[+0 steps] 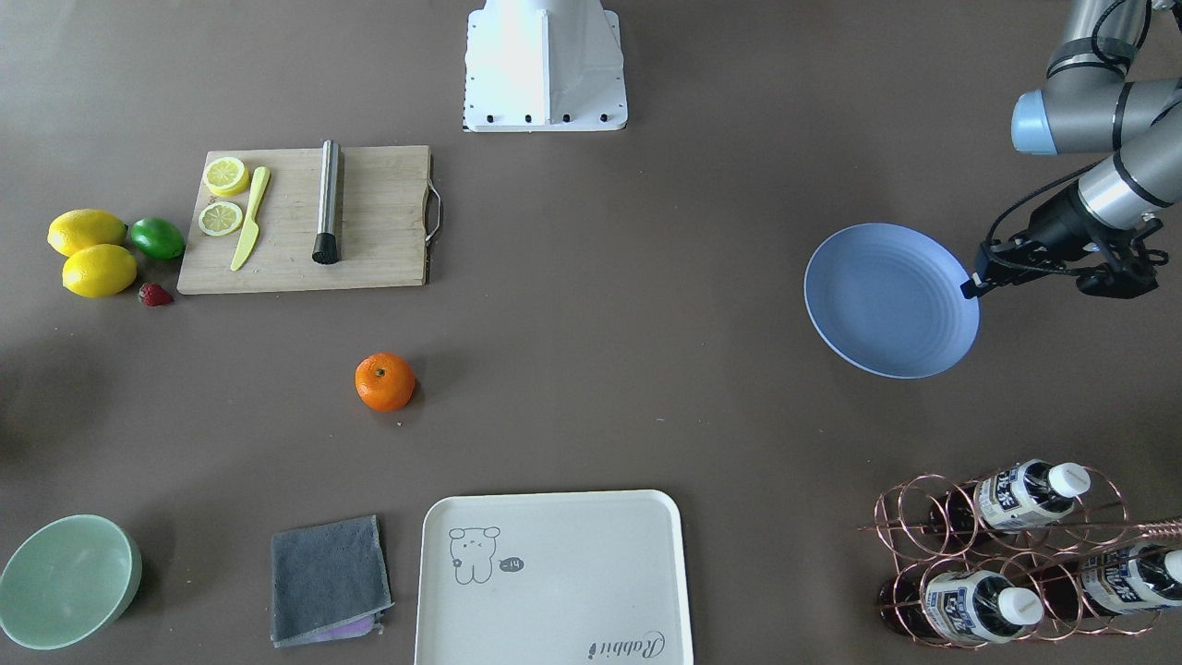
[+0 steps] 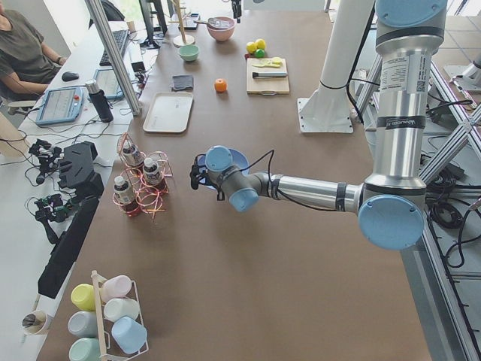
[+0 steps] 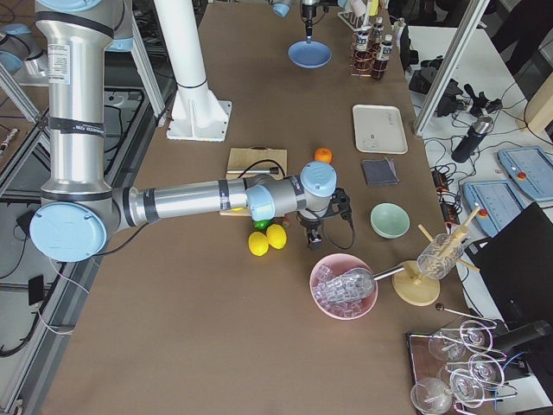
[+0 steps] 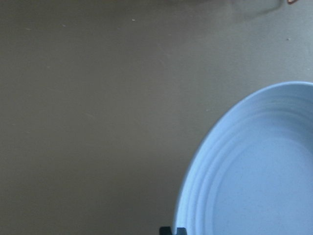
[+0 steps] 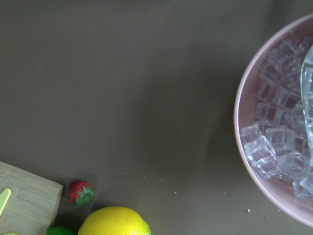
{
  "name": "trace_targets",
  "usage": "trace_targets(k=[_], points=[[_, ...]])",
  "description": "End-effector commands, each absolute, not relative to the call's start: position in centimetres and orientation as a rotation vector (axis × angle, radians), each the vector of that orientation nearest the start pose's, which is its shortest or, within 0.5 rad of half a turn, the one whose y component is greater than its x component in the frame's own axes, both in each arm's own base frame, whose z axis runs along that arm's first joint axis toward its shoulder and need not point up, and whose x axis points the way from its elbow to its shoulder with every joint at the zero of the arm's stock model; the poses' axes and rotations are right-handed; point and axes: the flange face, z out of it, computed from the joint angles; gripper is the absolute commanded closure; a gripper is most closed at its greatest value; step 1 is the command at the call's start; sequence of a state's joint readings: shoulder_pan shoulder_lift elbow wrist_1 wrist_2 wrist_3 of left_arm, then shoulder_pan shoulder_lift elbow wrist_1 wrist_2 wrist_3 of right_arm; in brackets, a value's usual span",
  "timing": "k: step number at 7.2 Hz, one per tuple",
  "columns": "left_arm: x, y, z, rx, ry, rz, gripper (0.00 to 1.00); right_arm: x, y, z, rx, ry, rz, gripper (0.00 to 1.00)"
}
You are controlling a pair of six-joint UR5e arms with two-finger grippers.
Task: Pick orange to plate
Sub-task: 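Slide the blue plate toward the orange with the left gripper while the right arm reaches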
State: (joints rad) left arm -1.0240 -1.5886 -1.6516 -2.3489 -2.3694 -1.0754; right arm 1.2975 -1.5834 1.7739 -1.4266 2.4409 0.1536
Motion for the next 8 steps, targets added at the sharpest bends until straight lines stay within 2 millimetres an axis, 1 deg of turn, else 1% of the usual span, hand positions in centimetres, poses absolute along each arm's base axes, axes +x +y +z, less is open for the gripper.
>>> trace_targets(k=[1,2,3,4,5,6,7,8], points=[[30.2,-43.4,43.1,-0.018,1.169,-0.226,1.00,-15.9,-52.1,46.8,0.089,-0.937,-0.199,0.00],[34.3,-41.7,40.4,-0.031,1.188,-0.264,1.00,-19.6,-53.0,43.4,0.082,-0.935,-0.166,0.00],[37.7,-40.3,38.6,-0.031,1.202,-0.289,1.00,-23.3,-53.1,40.7,0.077,-0.931,-0.144,0.00],[41.6,-38.7,36.8,-0.017,1.194,-0.309,1.00,-27.0,-52.7,38.8,0.074,-0.920,-0.142,0.00],[46.7,-37.2,32.6,-0.017,1.169,-0.335,1.00,-30.6,-52.4,36.4,0.076,-0.916,-0.125,0.00],[51.6,-33.9,29.5,-0.020,1.138,-0.328,1.00,-32.9,-51.9,35.1,0.082,-0.909,-0.122,0.00],[53.9,-31.8,28.6,-0.004,1.134,-0.315,1.00,-35.4,-51.5,33.9,0.094,-0.897,-0.119,0.00],[54.8,-31.1,28.2,-0.003,1.137,-0.306,1.00,-38.0,-51.5,33.3,0.090,-0.880,-0.102,0.00]])
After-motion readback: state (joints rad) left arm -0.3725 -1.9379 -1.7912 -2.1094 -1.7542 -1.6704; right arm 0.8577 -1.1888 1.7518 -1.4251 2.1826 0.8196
